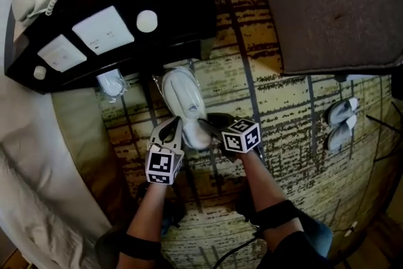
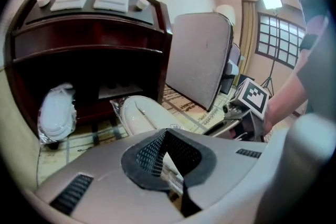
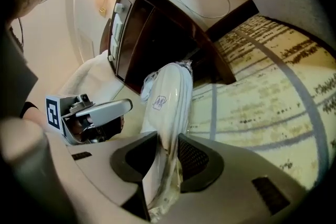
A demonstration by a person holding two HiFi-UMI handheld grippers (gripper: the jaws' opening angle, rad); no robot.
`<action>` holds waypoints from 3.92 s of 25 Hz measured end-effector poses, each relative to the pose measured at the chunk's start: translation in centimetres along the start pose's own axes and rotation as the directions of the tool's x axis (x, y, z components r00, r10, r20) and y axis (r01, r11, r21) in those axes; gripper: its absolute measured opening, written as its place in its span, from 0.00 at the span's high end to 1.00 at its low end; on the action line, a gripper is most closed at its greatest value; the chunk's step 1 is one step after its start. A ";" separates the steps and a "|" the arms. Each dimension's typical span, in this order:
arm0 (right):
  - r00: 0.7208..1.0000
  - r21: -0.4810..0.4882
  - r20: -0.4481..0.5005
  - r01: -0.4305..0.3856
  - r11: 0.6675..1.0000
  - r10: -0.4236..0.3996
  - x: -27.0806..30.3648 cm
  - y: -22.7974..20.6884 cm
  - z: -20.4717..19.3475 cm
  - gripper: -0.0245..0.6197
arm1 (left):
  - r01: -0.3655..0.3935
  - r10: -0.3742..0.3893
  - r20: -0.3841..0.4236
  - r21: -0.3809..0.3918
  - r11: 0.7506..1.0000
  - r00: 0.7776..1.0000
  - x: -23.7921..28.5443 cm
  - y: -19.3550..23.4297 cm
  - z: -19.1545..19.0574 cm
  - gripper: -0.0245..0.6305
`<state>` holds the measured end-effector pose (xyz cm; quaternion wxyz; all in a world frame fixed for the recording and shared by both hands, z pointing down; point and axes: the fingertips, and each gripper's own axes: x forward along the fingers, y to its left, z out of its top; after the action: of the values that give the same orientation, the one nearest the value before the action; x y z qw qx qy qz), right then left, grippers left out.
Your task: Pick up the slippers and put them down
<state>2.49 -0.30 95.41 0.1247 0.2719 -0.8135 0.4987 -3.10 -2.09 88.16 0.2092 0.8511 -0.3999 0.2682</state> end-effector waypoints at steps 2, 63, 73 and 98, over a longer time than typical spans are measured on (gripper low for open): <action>1.000 -0.015 -0.011 -0.003 1.000 0.003 1.1 1.0 1.4 0.75 | -0.024 0.024 0.011 -0.006 1.000 1.000 -1.1 1.8 0.2 0.96; 0.767 -0.196 0.294 0.632 0.749 -0.570 -4.9 13.9 23.2 0.96 | -0.233 0.253 0.074 -0.214 0.949 0.965 -20.2 10.2 12.4 0.96; 0.840 -0.270 0.288 0.532 0.802 -0.460 -24.1 35.7 33.0 0.96 | -0.188 0.199 0.058 -0.151 0.970 0.978 -39.9 3.6 30.4 0.96; 0.887 -0.410 0.374 0.420 0.809 -0.271 -43.8 58.7 39.1 0.96 | -0.212 0.235 0.264 -0.114 0.971 0.935 -60.4 -3.6 48.0 0.96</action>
<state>7.91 0.09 12.60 0.1536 0.4493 -0.8565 0.2026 -18.73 7.04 13.03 0.1551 0.8196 -0.5301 0.1521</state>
